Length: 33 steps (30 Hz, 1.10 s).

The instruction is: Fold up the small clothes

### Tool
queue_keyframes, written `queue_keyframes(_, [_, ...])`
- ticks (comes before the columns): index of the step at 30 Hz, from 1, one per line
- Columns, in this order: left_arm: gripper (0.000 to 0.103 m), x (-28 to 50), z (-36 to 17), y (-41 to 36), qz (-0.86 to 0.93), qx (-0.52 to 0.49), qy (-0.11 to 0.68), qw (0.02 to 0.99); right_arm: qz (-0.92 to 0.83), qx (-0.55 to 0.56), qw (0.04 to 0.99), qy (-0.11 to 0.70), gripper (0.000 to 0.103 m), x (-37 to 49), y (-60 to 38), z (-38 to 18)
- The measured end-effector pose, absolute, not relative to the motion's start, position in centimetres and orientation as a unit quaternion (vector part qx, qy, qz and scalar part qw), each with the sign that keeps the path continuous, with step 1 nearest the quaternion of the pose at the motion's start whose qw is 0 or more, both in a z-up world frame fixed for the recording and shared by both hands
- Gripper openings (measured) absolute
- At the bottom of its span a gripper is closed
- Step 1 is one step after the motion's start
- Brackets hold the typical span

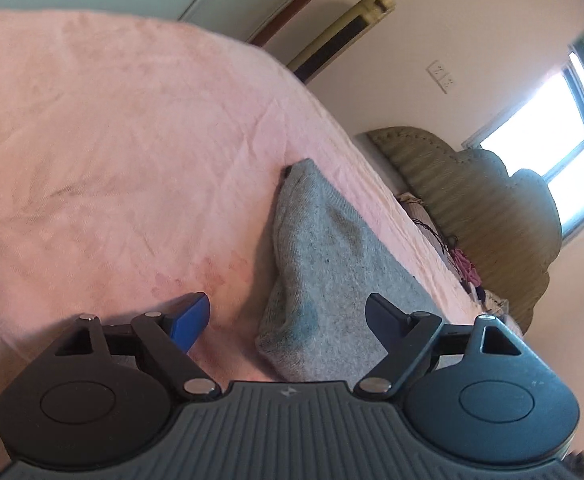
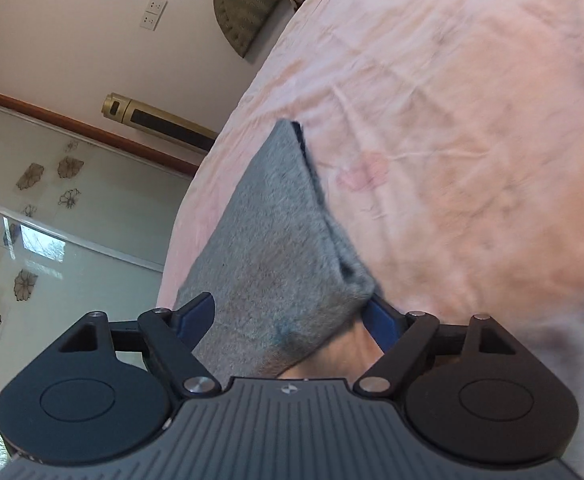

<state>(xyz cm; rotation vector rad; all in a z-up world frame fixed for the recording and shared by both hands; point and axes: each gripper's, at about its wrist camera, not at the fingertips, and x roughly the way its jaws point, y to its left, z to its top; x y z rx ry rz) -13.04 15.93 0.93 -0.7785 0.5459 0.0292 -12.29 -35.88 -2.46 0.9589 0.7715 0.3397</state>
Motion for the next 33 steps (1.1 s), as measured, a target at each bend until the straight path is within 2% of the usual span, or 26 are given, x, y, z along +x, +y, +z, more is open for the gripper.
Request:
queue_keyframes(3, [0.086,-13.7,1.0,13.6,0.02,-0.291,0.254,0.922,0.154,0.441,0.809,0.357,0.091,-12.1,-35.1,-2.0])
queue_keyframes(7, [0.101,-13.5,1.0,13.6,0.005,-0.296,0.249,0.922,0.151,0.434,0.813,0.357,0.092,-11.9,-34.8,-1.8])
queue_keyframes(8, [0.102,-13.5,0.9,13.8,0.002,-0.305,0.245,0.92,0.149,0.433,0.815,0.356,0.092,-11.9,-34.7,-1.8])
queue_keyframes(18, [0.103,-13.7,1.0,13.8,0.018,-0.321,0.241,0.916,0.138,0.459,0.792,0.378,0.097,-10.9,-35.2,-1.9])
queue_keyframes(25, [0.103,-15.4,1.0,15.9,0.032,-0.434,0.232,0.87,0.145,0.447,0.808,0.355,0.097,-12.5,-34.8,-2.0])
queue_keyframes(33, [0.103,-13.6,0.0,16.5,-0.026,-0.567,0.276,0.776,0.139,0.466,0.803,0.344,0.097,-15.2,-35.3,-2.0])
